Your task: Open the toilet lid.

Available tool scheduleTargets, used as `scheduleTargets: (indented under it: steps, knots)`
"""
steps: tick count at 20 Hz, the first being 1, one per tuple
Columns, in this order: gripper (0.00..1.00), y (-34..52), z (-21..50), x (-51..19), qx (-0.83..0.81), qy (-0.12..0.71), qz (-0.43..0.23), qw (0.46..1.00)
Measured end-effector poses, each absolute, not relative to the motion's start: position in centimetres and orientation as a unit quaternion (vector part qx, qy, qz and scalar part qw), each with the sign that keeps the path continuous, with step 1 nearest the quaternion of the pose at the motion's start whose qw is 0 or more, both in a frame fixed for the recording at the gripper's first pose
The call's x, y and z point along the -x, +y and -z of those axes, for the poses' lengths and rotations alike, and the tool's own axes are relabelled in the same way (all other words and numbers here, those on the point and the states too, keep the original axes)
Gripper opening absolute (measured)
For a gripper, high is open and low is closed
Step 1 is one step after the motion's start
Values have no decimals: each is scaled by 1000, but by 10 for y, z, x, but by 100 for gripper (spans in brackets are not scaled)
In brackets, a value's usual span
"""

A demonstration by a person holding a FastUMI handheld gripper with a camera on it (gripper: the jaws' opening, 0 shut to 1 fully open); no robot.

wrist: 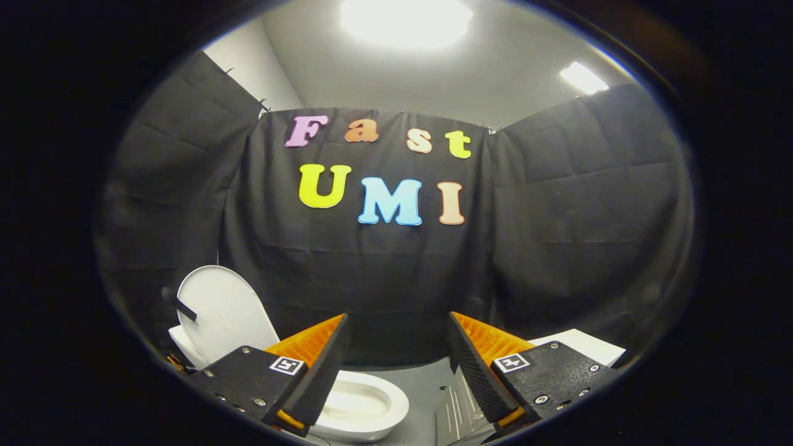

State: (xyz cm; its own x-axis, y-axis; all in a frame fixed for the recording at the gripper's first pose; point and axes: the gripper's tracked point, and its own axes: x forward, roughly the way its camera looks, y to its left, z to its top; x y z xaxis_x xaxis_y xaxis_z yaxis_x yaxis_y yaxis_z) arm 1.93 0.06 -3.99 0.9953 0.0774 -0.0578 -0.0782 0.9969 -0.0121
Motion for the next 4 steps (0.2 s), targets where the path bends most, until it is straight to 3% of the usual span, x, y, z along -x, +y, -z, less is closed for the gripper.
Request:
scheduleTargets:
  steps: [4]
  knots:
    - [95,-27,40,-7,-11,17,-21,1000]
